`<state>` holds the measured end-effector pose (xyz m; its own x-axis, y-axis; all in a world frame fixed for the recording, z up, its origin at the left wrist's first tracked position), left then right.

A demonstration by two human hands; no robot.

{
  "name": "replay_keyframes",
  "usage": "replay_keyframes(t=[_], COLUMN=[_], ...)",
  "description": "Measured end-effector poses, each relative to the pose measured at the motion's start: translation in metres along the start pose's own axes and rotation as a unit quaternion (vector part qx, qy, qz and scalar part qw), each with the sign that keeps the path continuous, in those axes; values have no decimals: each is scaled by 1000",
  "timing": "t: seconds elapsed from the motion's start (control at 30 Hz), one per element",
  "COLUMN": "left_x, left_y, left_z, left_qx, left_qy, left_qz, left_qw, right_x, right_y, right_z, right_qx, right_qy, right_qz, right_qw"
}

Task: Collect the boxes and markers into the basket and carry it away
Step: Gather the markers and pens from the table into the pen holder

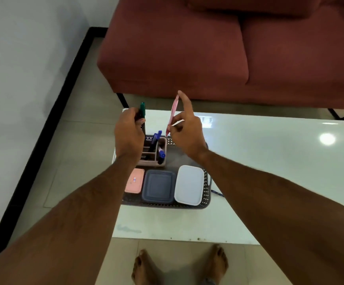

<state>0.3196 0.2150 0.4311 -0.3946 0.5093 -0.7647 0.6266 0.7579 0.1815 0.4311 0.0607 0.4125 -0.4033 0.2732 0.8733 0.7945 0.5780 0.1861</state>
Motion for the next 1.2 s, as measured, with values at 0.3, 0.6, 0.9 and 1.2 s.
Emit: replay_keyframes(t=[0.3, 0.6, 0.9, 1.2], left_x=[49, 69, 79, 80], left_y=[-10, -24, -17, -20], left_z=[-6, 45, 44, 46], left_qx=[44, 157, 155, 165], left_qy=[0, 66, 238, 269], left_qz=[-40, -40, -21, -17], left_qw=[998, 985, 959, 949], right_x=[-2, -24, -34, -28], right_y=[-14, -25, -26, -25], right_z=[66, 96, 107, 106], right_qx=[48, 96, 140, 128], right_qy=[-23, -70, -135, -186], right_qz=[27, 13, -19, -80], right_qw=[998, 993, 981, 971])
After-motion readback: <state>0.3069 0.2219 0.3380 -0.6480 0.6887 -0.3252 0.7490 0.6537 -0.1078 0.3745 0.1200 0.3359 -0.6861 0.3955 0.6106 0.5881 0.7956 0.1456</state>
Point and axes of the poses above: each hand's wrist, its own y-axis towards the middle knuckle, its own z-axis out of the palm, x = y × z, the point moved 10 cm from there along y, towards the middle knuckle, and after that the axes turned 6 degrees about -z, right-handed, at the moved point
